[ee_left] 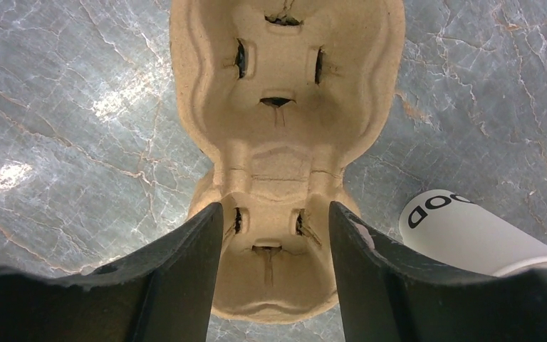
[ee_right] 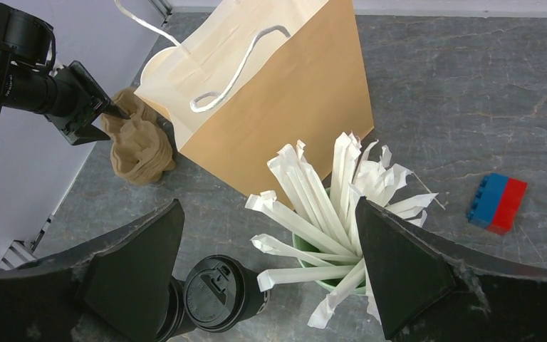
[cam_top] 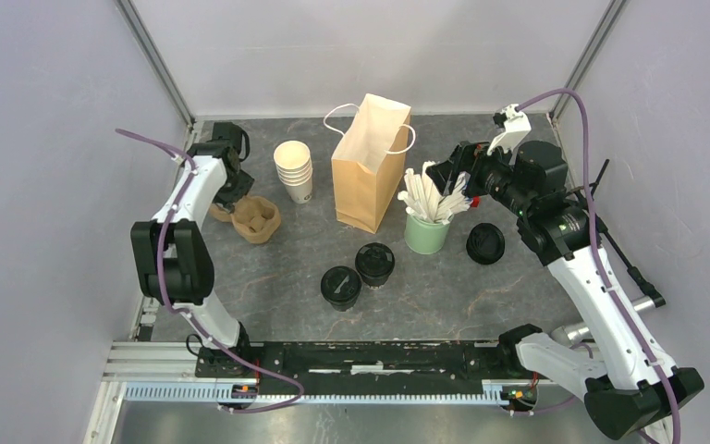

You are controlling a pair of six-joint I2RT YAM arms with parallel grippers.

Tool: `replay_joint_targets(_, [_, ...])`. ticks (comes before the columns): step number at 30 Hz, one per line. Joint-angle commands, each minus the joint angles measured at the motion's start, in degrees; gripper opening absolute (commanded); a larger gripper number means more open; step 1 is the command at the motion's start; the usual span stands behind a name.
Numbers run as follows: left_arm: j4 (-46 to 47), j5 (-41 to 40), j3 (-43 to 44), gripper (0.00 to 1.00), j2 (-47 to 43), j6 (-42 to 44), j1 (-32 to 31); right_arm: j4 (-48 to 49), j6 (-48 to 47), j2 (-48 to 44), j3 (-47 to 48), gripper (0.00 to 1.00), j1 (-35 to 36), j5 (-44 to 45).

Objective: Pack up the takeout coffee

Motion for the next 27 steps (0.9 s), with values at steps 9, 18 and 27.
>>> replay_joint_targets(9, [3.2,-1.8,0.7,0.58,2.9,4.3,0.0,-0.1,-2.6,-1.3,2.7,0.98,-0.1,2.0])
replay_joint_targets(18, [4.0,-2.2,0.9,0.59,4.3,5.5,0.0,-0.2,-2.9,-0.9,2.9,0.98,-0.1,2.0])
replay_joint_targets(27, [4.3,-1.2,1.6,0.58,5.3,7.3,0.0,-0.3,-3.3,-0.8,2.7,0.98,-0.1,2.2])
